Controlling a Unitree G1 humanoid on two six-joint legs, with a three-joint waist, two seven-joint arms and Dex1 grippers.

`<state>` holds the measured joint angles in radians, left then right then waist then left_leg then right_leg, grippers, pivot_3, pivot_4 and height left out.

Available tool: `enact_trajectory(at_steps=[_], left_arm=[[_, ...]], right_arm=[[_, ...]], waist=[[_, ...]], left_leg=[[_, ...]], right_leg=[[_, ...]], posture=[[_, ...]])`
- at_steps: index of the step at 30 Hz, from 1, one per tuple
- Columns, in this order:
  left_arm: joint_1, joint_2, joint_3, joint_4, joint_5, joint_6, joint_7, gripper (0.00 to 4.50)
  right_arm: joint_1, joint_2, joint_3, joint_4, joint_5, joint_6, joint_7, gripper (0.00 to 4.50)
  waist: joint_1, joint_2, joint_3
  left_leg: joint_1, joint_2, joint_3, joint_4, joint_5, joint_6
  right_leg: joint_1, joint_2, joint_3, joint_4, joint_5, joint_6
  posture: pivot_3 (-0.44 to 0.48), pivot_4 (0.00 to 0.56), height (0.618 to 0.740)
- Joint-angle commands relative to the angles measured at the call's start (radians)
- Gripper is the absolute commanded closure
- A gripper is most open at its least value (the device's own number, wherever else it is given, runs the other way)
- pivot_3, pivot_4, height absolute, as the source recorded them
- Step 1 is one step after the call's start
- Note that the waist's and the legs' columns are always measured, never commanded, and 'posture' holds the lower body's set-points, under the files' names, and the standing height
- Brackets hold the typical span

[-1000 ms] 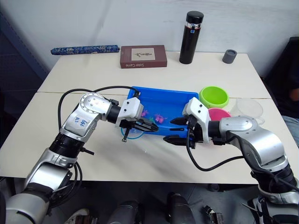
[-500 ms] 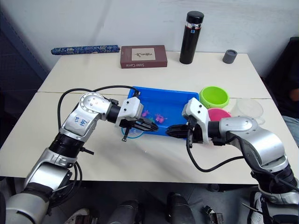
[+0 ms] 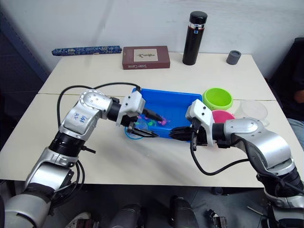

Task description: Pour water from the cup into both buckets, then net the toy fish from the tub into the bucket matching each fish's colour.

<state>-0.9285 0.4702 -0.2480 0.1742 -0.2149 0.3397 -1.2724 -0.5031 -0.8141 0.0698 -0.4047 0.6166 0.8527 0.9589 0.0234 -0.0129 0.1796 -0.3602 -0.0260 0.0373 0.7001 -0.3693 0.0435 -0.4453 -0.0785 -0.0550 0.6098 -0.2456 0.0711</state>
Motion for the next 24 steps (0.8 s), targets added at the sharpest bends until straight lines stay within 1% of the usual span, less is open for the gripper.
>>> enact_trajectory(at_steps=[1, 3, 5, 9, 11, 15, 17, 20, 24], left_arm=[[-0.074, 0.029, 0.118, -0.015, -0.082, 0.079, 0.032, 0.07], [-0.121, 0.061, 0.205, -0.012, -0.134, 0.169, 0.080, 0.07], [-0.147, 0.095, 0.258, -0.014, -0.159, 0.228, 0.118, 0.07], [-0.134, 0.221, 0.340, -0.036, -0.195, 0.346, 0.142, 0.07], [-0.047, 0.309, 0.368, -0.061, -0.177, 0.356, 0.146, 0.07], [0.104, 0.375, 0.404, -0.127, -0.180, 0.378, 0.196, 0.07], [0.189, 0.385, 0.424, -0.172, -0.191, 0.393, 0.226, 0.07], [0.280, 0.376, 0.457, -0.236, -0.225, 0.431, 0.261, 0.07], [0.406, 0.391, 0.462, -0.316, -0.229, 0.447, 0.294, 0.07]], right_arm=[[-0.002, -0.015, -0.031, -0.030, 0.007, -0.021, 0.010, 4.50], [0.002, -0.017, -0.039, -0.024, -0.004, -0.028, 0.000, 4.50], [0.005, -0.020, -0.052, -0.019, -0.008, -0.031, -0.008, 4.50], [0.012, -0.034, -0.108, 0.004, -0.012, -0.042, -0.021, 4.50], [0.000, -0.048, -0.117, 0.040, -0.047, -0.065, -0.034, 4.50], [-0.042, -0.053, -0.090, 0.101, -0.120, -0.112, -0.062, 4.50], [-0.084, -0.048, -0.050, 0.145, -0.179, -0.140, -0.081, 4.50], [-0.126, -0.049, 0.001, 0.199, -0.251, -0.169, -0.088, 4.50], [-0.185, -0.038, 0.066, 0.269, -0.337, -0.195, -0.091, 4.50]], waist=[[0.000, 0.000, 0.000], [-0.002, 0.000, 0.000], [-0.006, 0.000, 0.000], [-0.010, 0.000, 0.000], [-0.013, 0.001, 0.000], [-0.022, 0.001, 0.000], [-0.023, 0.002, 0.000], [-0.023, 0.002, 0.000], [-0.025, 0.002, 0.000]], left_leg=[[0.000, 0.000, 0.000, 0.000, 0.000, 0.000], [0.000, 0.000, 0.000, 0.000, 0.000, 0.000], [0.000, 0.000, 0.000, 0.000, 0.000, 0.000], [0.000, 0.000, 0.000, 0.000, 0.000, 0.000], [0.000, 0.000, 0.000, 0.000, 0.000, 0.000], [0.001, 0.000, 0.000, -0.001, 0.000, -0.001], [0.001, 0.000, 0.000, 0.000, 0.000, -0.001], [0.001, 0.000, 0.000, -0.001, 0.000, -0.001], [0.000, 0.000, 0.000, -0.001, 0.000, -0.001]], right_leg=[[0.000, 0.000, 0.000, 0.000, 0.000, 0.000], [0.000, 0.000, 0.000, 0.000, 0.000, 0.000], [0.000, 0.000, 0.000, 0.000, 0.000, 0.000], [0.000, 0.000, 0.000, 0.001, 0.000, 0.000], [0.000, 0.000, 0.000, 0.001, 0.000, 0.000], [0.000, 0.000, 0.000, 0.000, 0.000, 0.000], [0.000, 0.000, 0.001, 0.001, 0.000, 0.000], [0.000, 0.000, 0.001, 0.000, 0.000, 0.000], [-0.001, 0.000, 0.001, 0.000, 0.000, 0.000]], posture=[[0.000, 0.150, 0.740], [0.000, 0.150, 0.740], [0.000, 0.150, 0.740], [0.000, 0.150, 0.740], [0.000, 0.150, 0.740], [0.000, 0.150, 0.740], [0.000, 0.150, 0.740], [0.000, 0.150, 0.740], [0.000, 0.150, 0.740]])
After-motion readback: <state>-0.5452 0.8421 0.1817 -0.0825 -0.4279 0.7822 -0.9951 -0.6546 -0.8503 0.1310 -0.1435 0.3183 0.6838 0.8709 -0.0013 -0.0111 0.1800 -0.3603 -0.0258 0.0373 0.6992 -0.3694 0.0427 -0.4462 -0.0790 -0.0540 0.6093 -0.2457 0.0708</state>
